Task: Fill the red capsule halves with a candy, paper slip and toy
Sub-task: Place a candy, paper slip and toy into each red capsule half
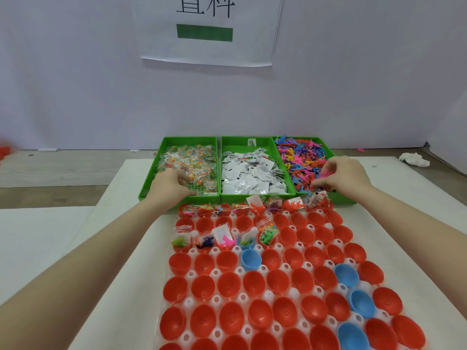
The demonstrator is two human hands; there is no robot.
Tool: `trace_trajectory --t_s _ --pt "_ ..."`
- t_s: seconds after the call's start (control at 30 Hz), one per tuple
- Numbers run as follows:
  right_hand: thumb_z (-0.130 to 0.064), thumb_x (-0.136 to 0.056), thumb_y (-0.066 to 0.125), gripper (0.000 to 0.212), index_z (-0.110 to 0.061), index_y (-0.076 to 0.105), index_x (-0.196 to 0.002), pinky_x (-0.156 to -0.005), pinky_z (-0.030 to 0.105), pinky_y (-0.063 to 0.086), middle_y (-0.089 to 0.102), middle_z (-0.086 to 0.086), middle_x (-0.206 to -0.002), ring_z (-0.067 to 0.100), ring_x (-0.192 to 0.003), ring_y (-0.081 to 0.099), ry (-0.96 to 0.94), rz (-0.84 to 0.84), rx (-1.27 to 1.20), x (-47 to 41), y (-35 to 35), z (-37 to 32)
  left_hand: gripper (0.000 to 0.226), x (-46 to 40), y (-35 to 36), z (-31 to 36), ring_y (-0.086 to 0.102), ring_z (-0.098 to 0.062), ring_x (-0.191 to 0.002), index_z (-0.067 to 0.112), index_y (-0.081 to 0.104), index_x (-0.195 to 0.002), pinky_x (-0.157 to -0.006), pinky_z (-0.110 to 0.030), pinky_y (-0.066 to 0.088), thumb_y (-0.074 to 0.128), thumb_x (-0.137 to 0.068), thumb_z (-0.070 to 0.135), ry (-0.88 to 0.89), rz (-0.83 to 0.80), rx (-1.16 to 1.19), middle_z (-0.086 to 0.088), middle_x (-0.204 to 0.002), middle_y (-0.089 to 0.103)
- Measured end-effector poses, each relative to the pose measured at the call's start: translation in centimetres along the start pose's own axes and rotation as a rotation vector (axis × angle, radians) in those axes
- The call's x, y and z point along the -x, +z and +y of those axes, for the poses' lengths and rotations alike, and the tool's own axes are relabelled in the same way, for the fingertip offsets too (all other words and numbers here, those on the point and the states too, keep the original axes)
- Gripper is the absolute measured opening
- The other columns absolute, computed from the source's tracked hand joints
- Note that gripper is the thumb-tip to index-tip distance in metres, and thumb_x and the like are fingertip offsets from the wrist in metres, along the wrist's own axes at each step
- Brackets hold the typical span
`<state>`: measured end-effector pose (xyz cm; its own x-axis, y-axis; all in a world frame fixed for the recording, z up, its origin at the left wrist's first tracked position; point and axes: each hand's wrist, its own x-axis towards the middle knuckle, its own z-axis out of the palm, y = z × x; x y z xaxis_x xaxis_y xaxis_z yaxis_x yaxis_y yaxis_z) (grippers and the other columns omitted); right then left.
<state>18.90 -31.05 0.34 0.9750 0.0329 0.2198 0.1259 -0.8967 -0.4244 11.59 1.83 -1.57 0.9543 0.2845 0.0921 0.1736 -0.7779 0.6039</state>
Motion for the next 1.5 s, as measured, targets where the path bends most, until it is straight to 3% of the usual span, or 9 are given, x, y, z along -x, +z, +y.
trace_trajectory --t_s 0.33,0.43,0.6,0.7,0.83,1.07,1.23,1.37,1.5 --pt "-0.022 -0.087 0.064 0.017 -0.01 0.053 -0.081 -0.058 0.025 0.036 0.062 0.008 -0.079 0.013 -0.065 0.051 0.066 0.312 -0.296 0.0 -0.3 -1.2 0.034 -0.2 0.2 0.3 0.057 -0.028 -0.11 -0.003 0.069 -0.1 -0.087 -0.032 0.043 0.076 -0.075 0.019 -0.073 0.03 -0.014 -0.018 -0.113 0.065" --pt "-0.008 -0.091 0.053 0.006 -0.012 0.051 -0.094 -0.072 0.036 0.049 0.065 0.012 -0.094 0.022 -0.076 0.058 0.051 0.231 -0.406 -0.1 -0.4 -3.2 0.021 -0.2 0.3 0.3 0.058 -0.027 -0.104 -0.002 0.07 -0.092 -0.081 -0.029 0.043 0.074 -0.076 0.01 -0.078 0.055 0.01 -0.017 -0.105 0.067" --pt "0.003 -0.09 0.031 0.035 -0.003 0.059 -0.11 -0.037 0.015 0.031 0.056 0.012 -0.127 0.007 -0.046 0.038 0.058 -0.164 -0.239 -0.2 0.7 -7.5 0.03 0.3 0.5 0.3 0.054 -0.021 -0.081 0.0 0.066 -0.097 -0.073 -0.028 0.042 0.077 -0.072 0.013 0.004 0.115 0.026 -0.006 -0.081 0.057" --pt "-0.002 -0.091 0.034 0.033 0.015 0.059 -0.102 -0.059 0.033 0.046 0.058 0.027 -0.116 0.029 -0.072 0.056 -0.023 -0.294 -0.048 -0.2 1.8 -8.8 0.024 0.8 0.8 -0.1 0.048 -0.015 -0.073 0.004 0.066 -0.095 -0.069 -0.028 0.04 0.075 -0.074 0.012 0.09 0.205 0.073 -0.002 -0.077 0.053" --pt "-0.052 -0.086 0.053 0.056 -0.014 0.032 -0.051 -0.048 0.026 0.026 0.039 -0.001 -0.052 0.016 -0.046 0.034 -0.066 -0.259 0.126 0.2 3.1 -9.1 0.016 1.8 0.4 -0.2 0.049 -0.007 -0.068 0.009 0.067 -0.091 -0.067 -0.022 0.041 0.074 -0.076 0.013 0.16 0.37 0.238 -0.003 -0.084 0.055" --pt "-0.045 -0.069 0.077 0.044 -0.007 0.058 -0.078 -0.055 0.026 0.033 0.049 0.003 -0.067 0.021 -0.067 0.049 0.056 -0.35 0.153 0.2 3.7 -10.2 0.028 2.8 -1.2 0.6 0.059 -0.017 -0.082 0.018 0.062 -0.096 -0.065 -0.016 0.042 0.078 -0.072 0.022 -0.018 0.381 0.557 -0.002 -0.09 0.063" --pt "-0.057 -0.065 0.074 0.062 -0.015 0.03 -0.059 -0.047 0.027 0.021 0.032 -0.001 -0.058 0.015 -0.051 0.03 0.117 -0.355 0.193 0.5 3.3 -10.2 0.025 3.5 -1.5 1.2 0.066 -0.026 -0.087 0.011 0.065 -0.093 -0.085 -0.037 0.053 0.078 -0.073 0.018 -0.056 0.301 0.665 -0.01 -0.087 0.066" --pt "-0.053 -0.068 0.074 0.046 -0.011 0.068 -0.086 -0.056 0.027 0.039 0.064 0.002 -0.081 0.019 -0.072 0.055 0.111 -0.315 0.139 0.5 3.5 -10.3 0.023 4.0 -1.5 1.4 0.067 -0.021 -0.077 0.012 0.067 -0.094 -0.08 -0.035 0.055 0.077 -0.074 0.018 -0.044 0.258 0.7 -0.009 -0.085 0.069" --pt "-0.032 -0.076 0.074 0.029 -0.004 0.073 -0.086 -0.073 0.035 0.052 0.071 0.012 -0.095 0.022 -0.085 0.064 0.031 -0.251 -0.046 0.1 3.6 -9.6 0.025 4.3 -1.2 1.5 0.066 -0.012 -0.066 0.011 0.065 -0.1 -0.071 -0.026 0.056 0.074 -0.077 0.016 -0.019 0.234 0.726 -0.005 -0.084 0.069"
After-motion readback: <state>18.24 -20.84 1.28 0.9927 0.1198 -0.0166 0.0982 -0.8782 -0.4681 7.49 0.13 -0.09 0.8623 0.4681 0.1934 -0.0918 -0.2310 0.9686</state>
